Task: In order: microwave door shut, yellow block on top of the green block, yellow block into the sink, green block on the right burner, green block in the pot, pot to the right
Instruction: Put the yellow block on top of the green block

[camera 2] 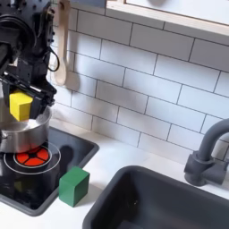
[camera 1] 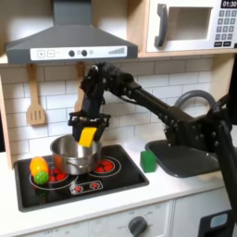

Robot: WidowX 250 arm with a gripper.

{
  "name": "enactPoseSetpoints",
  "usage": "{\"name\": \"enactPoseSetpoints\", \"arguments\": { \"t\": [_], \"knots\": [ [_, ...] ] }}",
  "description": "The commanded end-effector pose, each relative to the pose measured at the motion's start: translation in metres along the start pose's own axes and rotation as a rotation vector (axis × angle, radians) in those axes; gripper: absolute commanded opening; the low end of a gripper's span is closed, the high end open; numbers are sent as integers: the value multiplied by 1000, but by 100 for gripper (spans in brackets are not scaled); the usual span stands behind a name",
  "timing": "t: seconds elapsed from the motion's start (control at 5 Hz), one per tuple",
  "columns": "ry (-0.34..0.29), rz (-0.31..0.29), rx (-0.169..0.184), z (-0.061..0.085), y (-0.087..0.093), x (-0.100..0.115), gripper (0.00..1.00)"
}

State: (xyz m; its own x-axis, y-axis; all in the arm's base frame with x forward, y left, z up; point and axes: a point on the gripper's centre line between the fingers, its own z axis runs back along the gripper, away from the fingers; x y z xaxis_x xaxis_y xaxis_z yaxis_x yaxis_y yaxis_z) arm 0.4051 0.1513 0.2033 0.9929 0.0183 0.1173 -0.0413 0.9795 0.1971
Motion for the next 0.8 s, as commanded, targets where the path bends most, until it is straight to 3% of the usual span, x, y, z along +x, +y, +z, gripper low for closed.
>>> {"name": "enactPoseSetpoints", "arguments": {
  "t": [0.0, 0.2, 0.4, 0.6],
  "knots": [
    [0, 1, 13, -3, 6, 0, 0],
    [10, -15, 20, -6, 5, 2, 0],
    [33, -13, 8, -13, 7, -1, 100],
    [29, -8, 8, -10, 12, -2, 100]
  ]
}}
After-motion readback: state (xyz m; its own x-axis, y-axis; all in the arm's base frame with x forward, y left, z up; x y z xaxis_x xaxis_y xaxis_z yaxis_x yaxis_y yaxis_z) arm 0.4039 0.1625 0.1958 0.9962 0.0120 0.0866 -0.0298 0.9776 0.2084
